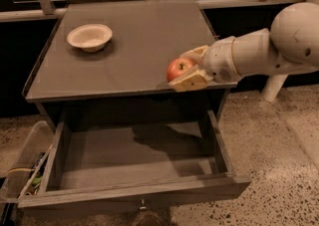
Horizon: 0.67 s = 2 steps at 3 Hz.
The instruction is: Place apple into top drawer
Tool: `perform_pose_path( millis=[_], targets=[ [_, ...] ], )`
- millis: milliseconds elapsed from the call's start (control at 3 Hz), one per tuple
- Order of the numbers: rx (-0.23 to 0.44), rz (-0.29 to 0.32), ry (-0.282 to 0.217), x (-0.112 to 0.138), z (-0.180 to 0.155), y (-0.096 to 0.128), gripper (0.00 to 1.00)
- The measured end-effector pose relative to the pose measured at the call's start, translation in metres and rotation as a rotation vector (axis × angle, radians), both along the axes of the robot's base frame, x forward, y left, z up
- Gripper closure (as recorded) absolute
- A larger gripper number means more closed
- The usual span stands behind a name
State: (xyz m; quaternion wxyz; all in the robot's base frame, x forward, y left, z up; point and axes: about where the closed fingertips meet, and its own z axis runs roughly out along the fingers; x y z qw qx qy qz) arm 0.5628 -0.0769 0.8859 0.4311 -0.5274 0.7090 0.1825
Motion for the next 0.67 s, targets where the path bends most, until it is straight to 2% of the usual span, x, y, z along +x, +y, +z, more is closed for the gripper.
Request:
perform_pose_path(
  millis=[333, 667],
  targets=[
    [0.015, -0.032, 0.023, -0.032, -0.016, -0.013, 1.0],
    [0.051, -0.051, 0.065, -0.052, -0.04, -0.017, 1.0]
  ],
)
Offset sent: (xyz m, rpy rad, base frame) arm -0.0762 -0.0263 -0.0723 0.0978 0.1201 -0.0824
